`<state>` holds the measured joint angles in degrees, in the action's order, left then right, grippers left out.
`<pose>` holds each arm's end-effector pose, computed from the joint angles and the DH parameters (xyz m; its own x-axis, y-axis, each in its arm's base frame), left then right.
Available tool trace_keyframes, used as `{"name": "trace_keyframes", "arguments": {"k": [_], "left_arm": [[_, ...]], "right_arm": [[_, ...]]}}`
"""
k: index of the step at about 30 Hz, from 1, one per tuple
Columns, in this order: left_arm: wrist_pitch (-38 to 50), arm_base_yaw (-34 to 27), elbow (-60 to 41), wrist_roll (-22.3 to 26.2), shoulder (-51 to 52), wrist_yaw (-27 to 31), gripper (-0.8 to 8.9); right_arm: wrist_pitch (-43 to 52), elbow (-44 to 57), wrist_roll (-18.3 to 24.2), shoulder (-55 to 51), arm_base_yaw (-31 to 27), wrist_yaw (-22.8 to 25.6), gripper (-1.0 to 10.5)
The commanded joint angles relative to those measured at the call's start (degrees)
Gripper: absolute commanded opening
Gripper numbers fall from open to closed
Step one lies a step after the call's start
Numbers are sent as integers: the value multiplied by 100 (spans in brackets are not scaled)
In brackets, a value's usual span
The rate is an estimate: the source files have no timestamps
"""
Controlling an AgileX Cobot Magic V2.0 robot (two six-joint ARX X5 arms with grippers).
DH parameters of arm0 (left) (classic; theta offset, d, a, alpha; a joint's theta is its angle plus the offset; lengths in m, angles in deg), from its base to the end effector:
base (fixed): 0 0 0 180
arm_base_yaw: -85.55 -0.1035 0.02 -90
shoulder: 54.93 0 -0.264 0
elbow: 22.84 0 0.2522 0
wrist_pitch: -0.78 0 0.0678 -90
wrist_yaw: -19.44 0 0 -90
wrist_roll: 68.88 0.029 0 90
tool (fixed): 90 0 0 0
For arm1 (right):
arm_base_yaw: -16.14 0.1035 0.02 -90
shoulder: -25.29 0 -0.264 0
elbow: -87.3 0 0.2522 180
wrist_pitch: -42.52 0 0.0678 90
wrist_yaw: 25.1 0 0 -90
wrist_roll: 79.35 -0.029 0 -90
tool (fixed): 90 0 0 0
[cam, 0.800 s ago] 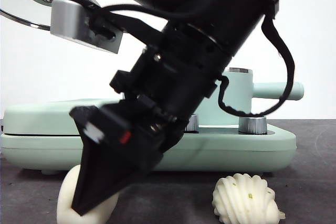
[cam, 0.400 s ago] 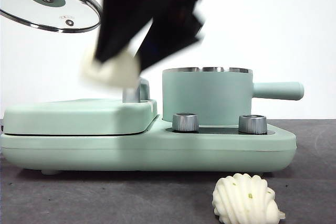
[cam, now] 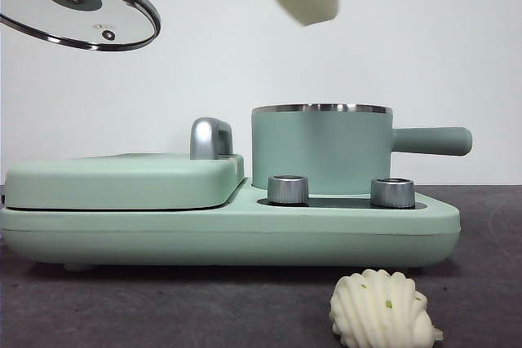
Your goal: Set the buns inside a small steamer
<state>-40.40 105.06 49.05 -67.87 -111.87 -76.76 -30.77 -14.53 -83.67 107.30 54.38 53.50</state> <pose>0.1934 -0.0719 0.3471 0.8045 -0.3996 -0.4394 0.4306 0.9020 -0.0319 0.2147 0.1765 0.3731 0.3360 0.5164 -0.7877 -0.6496 0.7326 0.2032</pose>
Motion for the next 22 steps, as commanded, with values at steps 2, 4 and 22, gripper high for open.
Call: {"name": "trace_keyframes", "arguments": {"k": [2,4,22], "left_arm": [[168,4,105,109,2,-17,10],[168,4,105,109,2,-17,10],[168,4,105,107,2,-17,10]], "right_arm": [[66,-415,127,439,-378,46,251],[90,-640,232,719,-595,52,251],[680,-1438,643,2833,-887,542,251]]}}
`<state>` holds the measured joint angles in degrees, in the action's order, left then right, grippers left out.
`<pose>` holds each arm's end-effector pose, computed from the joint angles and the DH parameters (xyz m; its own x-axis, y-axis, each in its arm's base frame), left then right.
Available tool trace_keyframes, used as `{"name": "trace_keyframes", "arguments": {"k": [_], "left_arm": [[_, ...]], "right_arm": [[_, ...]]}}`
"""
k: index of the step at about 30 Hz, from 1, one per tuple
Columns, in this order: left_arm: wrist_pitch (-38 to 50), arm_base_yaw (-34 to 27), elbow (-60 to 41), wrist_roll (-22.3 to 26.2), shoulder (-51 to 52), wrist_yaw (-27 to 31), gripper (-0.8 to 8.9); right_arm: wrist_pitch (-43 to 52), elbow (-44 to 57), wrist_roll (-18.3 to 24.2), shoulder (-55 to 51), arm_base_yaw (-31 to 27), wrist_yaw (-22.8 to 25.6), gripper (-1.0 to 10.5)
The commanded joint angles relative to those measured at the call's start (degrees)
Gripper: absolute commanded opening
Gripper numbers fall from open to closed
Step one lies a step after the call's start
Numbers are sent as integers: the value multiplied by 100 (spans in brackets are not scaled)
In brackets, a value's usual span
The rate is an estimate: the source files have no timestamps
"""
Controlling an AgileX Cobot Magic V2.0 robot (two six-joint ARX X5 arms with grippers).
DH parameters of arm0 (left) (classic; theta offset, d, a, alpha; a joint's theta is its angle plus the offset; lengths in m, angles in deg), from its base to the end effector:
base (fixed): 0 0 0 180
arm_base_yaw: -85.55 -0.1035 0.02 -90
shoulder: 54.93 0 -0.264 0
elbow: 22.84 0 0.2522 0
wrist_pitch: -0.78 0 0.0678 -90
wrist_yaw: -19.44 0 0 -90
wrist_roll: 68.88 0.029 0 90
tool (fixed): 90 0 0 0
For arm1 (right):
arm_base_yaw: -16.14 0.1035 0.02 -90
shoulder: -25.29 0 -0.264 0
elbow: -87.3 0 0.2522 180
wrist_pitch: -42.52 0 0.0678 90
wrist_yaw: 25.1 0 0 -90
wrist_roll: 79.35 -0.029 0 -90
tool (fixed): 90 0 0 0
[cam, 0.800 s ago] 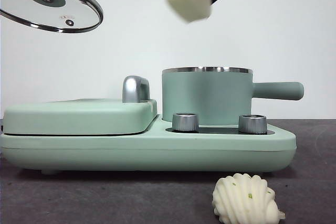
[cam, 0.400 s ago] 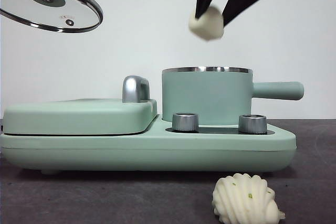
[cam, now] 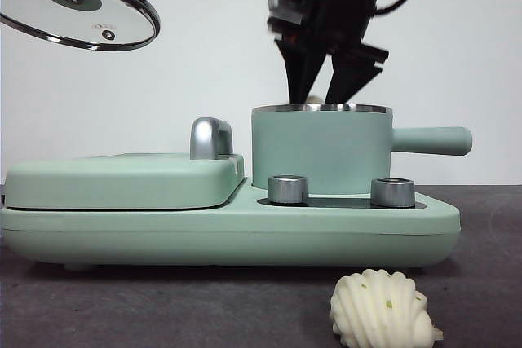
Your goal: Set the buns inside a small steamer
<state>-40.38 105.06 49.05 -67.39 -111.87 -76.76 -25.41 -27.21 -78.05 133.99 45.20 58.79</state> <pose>0.1934 -0.0719 0.3471 0.8047 -0.3997 -0.4391 0.4340 0.9006 -0.0244 0.3488 0.1973 0.2937 0.3547 0.3189 -0.8789 -0.5439 0.8350 0.0834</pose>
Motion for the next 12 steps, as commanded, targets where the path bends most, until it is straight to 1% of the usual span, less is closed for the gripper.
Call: {"name": "trace_keyframes", "arguments": {"k": [1,5,8,12], "left_arm": [[164,4,105,57,2,-17,10],[164,4,105,57,2,-17,10],[164,4,105,57,2,-17,10],[149,4,105,57,2,-17,10]], "right_arm": [[201,-170,81,203,33,15,252],[487,-170,83,293,50,13,255],[470,-170,83,295,72,11,329],[472,-170,83,293,107,-4,340]]}}
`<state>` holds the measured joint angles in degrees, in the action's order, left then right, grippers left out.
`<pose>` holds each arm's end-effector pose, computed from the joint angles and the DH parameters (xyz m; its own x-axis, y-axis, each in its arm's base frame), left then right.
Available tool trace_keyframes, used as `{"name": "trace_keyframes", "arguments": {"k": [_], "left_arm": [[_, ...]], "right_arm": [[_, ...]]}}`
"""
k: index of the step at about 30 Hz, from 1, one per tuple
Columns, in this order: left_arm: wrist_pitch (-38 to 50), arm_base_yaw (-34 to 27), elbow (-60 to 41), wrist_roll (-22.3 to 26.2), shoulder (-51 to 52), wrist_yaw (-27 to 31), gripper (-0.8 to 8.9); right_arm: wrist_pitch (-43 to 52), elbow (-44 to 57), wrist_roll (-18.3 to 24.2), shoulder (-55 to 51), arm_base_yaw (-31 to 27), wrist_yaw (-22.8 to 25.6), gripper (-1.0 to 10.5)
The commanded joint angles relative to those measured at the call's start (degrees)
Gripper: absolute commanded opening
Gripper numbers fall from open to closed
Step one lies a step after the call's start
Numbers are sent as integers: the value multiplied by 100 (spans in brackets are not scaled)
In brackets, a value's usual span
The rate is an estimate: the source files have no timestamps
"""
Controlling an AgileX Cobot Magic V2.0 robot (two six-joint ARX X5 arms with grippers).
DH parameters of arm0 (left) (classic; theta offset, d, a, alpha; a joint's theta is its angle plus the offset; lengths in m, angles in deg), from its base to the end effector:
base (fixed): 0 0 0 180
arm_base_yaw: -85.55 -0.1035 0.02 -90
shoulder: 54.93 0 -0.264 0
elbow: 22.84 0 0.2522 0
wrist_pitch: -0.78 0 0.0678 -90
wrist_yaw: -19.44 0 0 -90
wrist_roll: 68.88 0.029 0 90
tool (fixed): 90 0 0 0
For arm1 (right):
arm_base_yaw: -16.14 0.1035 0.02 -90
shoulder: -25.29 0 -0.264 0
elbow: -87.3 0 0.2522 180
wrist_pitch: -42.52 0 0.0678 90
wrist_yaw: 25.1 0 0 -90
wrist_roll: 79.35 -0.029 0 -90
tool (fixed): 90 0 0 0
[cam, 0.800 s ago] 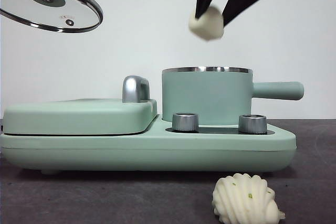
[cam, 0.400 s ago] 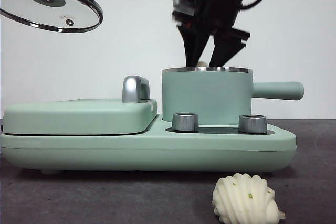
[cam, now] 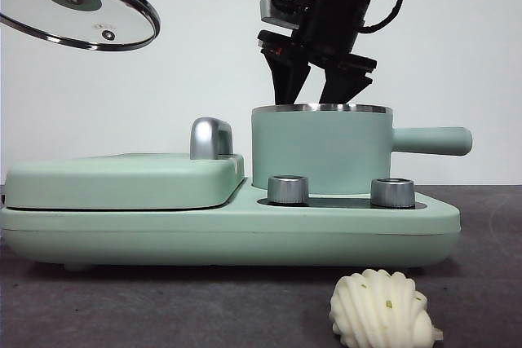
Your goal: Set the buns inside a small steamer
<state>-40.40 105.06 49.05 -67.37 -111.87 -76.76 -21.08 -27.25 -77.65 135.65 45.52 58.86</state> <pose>0.1934 -0.0719 0.3471 0.8045 -0.3996 -0.4394 0.4342 0.9005 -0.0241 0.3580 0.2051 0.2862 0.3894 0.3400 -0.8561 -0.5566 0.8274 0.0754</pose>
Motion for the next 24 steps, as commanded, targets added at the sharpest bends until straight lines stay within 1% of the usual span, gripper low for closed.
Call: {"name": "trace_keyframes", "arguments": {"k": [1,5,9,12,17,24], "left_arm": [[142,4,105,55,2,-17,10],[127,4,105,57,2,-17,10],[127,4,105,57,2,-17,10],[127,4,105,57,2,-17,10],[125,4,105,57,2,-17,10],[122,4,105,57,2,-17,10]], "right_arm": [[37,-166,44,116,81,-11,348],[-33,-208,44,-232,81,7,353],[278,-186,42,-957,155,-13,352],[595,24,42,-1445,313,-7,352],[1397,1128,42,-2334,627,9,352],[2393,3121,20,-3683,920,4,351]]}}
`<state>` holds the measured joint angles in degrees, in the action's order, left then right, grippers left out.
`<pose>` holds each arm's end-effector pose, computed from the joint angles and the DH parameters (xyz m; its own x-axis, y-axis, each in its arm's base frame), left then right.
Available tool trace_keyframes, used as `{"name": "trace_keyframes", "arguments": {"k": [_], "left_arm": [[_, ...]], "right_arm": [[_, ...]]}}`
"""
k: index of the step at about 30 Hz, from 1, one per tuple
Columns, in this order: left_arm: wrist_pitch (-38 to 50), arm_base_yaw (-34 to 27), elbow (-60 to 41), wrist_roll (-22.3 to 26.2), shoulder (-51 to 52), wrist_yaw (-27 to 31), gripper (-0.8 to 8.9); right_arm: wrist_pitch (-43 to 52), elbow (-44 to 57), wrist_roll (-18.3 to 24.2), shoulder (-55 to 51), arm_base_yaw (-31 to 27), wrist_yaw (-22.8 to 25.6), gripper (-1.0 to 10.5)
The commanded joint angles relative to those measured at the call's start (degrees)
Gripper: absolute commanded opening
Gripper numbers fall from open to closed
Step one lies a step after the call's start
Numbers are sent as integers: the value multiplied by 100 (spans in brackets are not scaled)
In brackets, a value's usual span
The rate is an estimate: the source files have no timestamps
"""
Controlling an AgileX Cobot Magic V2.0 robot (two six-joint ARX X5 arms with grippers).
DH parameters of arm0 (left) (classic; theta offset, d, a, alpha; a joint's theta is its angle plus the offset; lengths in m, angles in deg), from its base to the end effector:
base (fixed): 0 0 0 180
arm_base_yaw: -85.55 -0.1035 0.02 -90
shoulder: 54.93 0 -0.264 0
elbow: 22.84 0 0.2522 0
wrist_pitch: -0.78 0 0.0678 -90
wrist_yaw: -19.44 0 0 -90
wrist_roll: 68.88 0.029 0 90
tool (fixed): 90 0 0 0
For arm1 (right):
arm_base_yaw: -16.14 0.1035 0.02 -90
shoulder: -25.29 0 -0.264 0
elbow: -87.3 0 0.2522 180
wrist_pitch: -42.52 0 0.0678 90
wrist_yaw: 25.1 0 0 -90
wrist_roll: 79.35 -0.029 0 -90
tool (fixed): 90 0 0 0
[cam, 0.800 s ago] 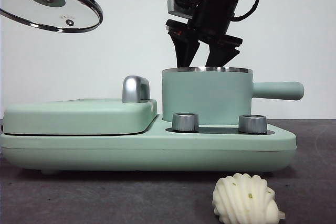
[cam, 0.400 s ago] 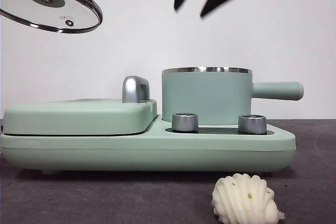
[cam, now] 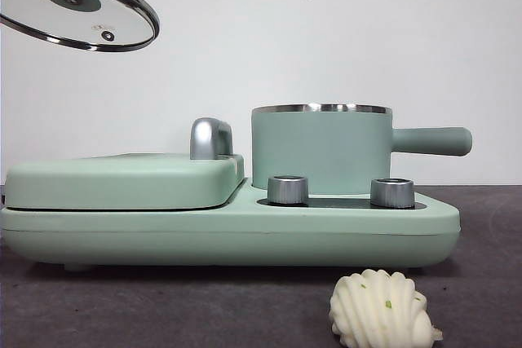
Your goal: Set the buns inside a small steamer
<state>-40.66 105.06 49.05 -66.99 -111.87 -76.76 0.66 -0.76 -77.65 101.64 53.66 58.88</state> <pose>0.1933 -0.0718 0.3467 0.8026 -0.3990 -0.4434 0.4368 0.8994 -0.0186 0.2267 0.1779 0.3627 0.6182 0.6069 -0.4995 -0.6891 0.7241 0.0270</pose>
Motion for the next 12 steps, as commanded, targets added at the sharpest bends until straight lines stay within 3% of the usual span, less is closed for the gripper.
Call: {"name": "trace_keyframes", "arguments": {"k": [1,6,12], "left_arm": [[149,4,105,20,2,-17,10],[151,4,105,20,2,-17,10],[151,4,105,22,2,-17,10]], "right_arm": [[302,767,-4,-490,146,0,351],[463,1996,-212,-1447,326,-44,351],[422,3093,-107,-2260,695,-129,351]]}}
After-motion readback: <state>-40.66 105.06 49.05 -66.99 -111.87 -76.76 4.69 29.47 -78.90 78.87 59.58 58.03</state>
